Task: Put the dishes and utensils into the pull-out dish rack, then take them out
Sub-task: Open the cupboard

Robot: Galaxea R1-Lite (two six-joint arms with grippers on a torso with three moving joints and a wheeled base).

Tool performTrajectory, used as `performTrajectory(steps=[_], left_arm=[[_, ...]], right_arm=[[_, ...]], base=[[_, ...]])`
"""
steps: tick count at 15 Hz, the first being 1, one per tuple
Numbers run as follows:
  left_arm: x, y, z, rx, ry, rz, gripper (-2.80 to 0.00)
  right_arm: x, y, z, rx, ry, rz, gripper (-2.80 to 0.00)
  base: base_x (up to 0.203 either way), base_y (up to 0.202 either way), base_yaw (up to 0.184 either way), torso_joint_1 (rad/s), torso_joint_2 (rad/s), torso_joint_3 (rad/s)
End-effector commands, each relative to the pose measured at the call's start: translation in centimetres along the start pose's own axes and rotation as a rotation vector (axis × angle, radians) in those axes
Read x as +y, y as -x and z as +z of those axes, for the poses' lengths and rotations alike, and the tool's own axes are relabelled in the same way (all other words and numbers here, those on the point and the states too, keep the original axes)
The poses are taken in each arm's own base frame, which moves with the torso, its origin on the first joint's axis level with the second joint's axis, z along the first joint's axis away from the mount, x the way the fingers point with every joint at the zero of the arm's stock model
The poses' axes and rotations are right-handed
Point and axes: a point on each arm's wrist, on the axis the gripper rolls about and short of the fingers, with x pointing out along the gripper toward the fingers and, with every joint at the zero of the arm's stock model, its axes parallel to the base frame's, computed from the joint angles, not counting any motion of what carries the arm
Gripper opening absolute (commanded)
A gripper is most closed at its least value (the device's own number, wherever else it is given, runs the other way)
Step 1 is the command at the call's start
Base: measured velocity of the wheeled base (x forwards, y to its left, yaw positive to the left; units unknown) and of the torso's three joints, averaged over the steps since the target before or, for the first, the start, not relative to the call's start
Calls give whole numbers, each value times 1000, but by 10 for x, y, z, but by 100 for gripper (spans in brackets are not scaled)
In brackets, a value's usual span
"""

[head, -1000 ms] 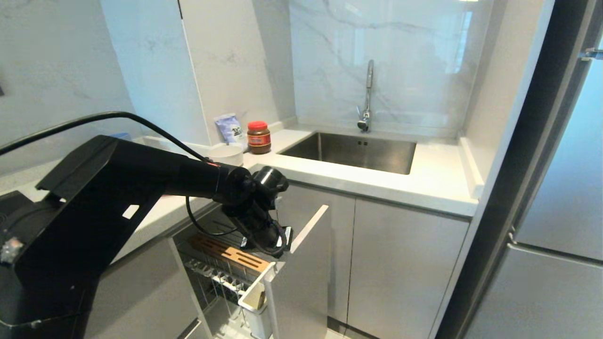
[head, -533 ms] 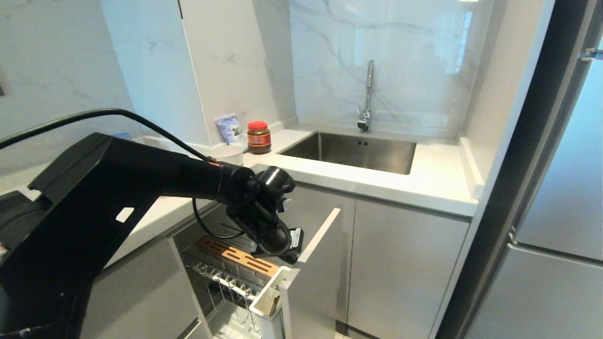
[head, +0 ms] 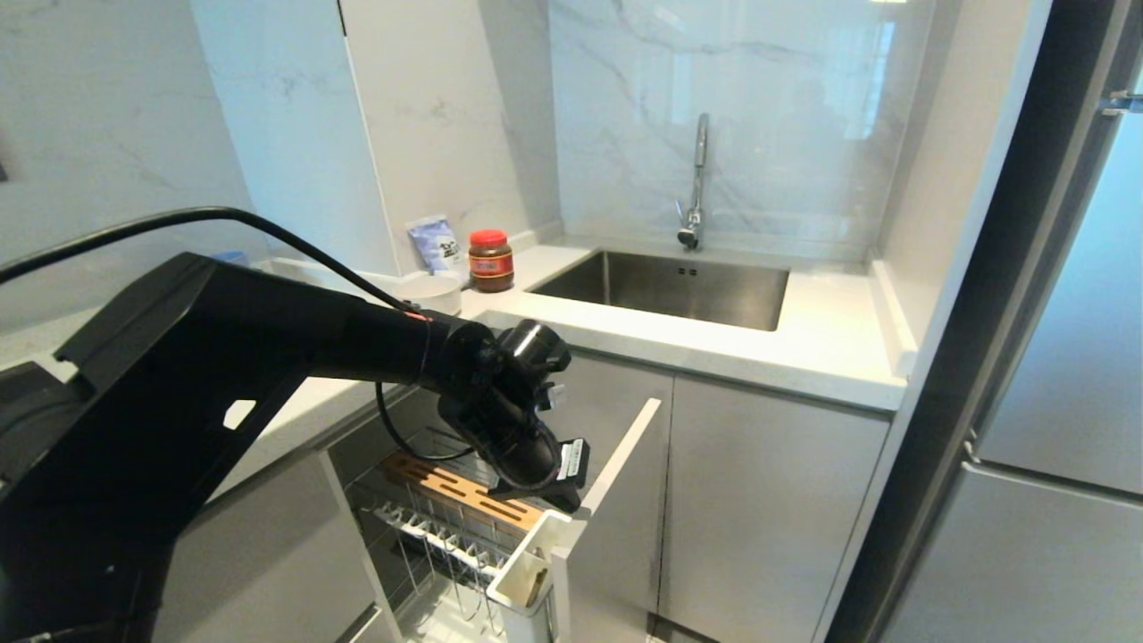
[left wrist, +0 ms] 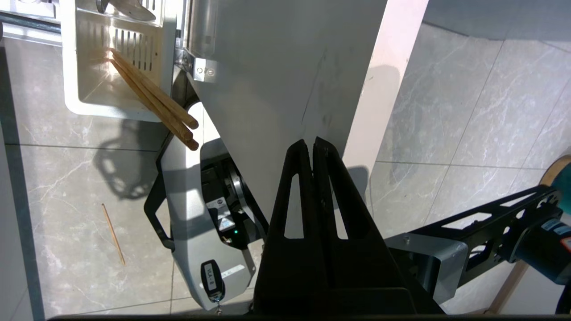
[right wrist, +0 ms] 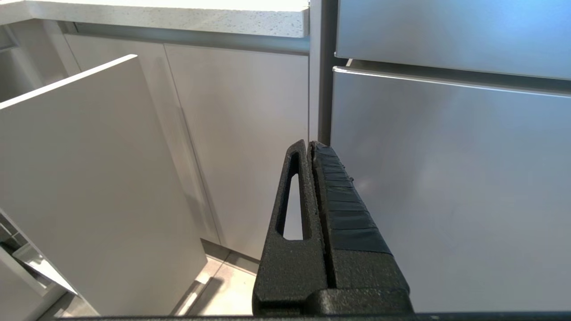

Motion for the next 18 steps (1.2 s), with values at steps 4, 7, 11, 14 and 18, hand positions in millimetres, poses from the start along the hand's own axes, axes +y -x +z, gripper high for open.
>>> performTrajectory(steps=[4, 7, 11, 14, 18], left_arm=[[-15, -6, -10, 39, -16, -25, -280], [-17, -8, -12, 50, -16, -29, -280], [-17, -8, -12, 50, -15, -29, -280], [-12, -6, -11, 41, -11, -13, -280], [17, 23, 3, -74, -7, 101, -280]], right_arm=[[0, 0, 0, -1, 0, 0, -280], [0, 0, 0, -3, 0, 0, -280], [0, 0, 0, -1, 0, 0, -280], [0, 0, 0, -2, 0, 0, -280], [0, 0, 0, -1, 0, 0, -280]], base=[[0, 0, 0, 0, 0, 0], [0, 0, 0, 0, 0, 0], [0, 0, 0, 0, 0, 0], [0, 0, 0, 0, 0, 0], [0, 0, 0, 0, 0, 0]])
